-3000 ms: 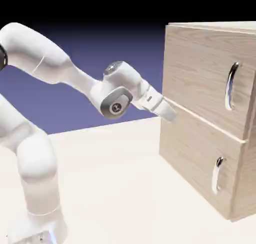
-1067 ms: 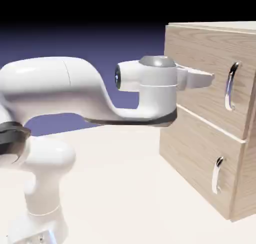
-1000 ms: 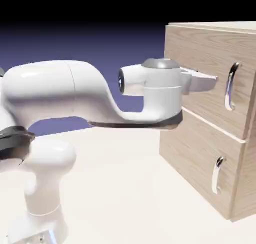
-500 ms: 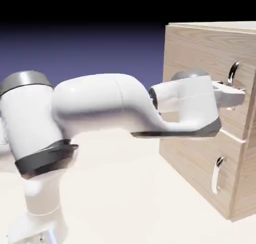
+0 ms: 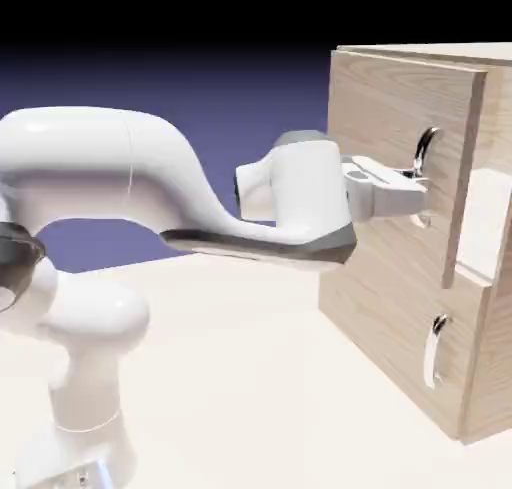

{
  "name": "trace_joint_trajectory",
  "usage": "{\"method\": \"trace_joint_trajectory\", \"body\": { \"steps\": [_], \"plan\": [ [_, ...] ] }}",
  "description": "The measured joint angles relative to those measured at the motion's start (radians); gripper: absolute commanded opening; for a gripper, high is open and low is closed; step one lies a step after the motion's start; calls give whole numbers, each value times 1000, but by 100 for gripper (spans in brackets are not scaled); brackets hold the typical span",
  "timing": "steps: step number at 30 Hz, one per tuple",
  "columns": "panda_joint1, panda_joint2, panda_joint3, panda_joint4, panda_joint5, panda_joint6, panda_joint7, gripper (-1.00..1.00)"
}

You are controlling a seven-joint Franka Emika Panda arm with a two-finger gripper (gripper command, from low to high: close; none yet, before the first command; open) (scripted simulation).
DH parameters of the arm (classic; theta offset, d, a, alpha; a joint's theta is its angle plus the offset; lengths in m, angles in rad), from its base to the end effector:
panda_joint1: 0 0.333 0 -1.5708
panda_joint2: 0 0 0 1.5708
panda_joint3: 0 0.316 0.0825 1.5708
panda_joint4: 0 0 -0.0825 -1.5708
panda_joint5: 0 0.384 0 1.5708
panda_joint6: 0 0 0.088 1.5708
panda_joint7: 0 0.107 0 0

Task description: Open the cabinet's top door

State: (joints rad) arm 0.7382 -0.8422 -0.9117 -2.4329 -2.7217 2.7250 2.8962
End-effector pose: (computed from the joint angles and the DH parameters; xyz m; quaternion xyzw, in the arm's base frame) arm 0.4049 -0.1066 0.5202 -0.6268 0.3269 -0.6752 0.2109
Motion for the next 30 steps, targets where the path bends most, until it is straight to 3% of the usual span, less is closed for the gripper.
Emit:
{"method": "trace_joint_trajectory", "body": {
  "steps": [20, 30],
  "plan": [
    [-706, -157, 705, -357, 485, -42, -8, -100],
    [-795, -384, 930, -506, 919, -113, -256, -100]
  ]
}}
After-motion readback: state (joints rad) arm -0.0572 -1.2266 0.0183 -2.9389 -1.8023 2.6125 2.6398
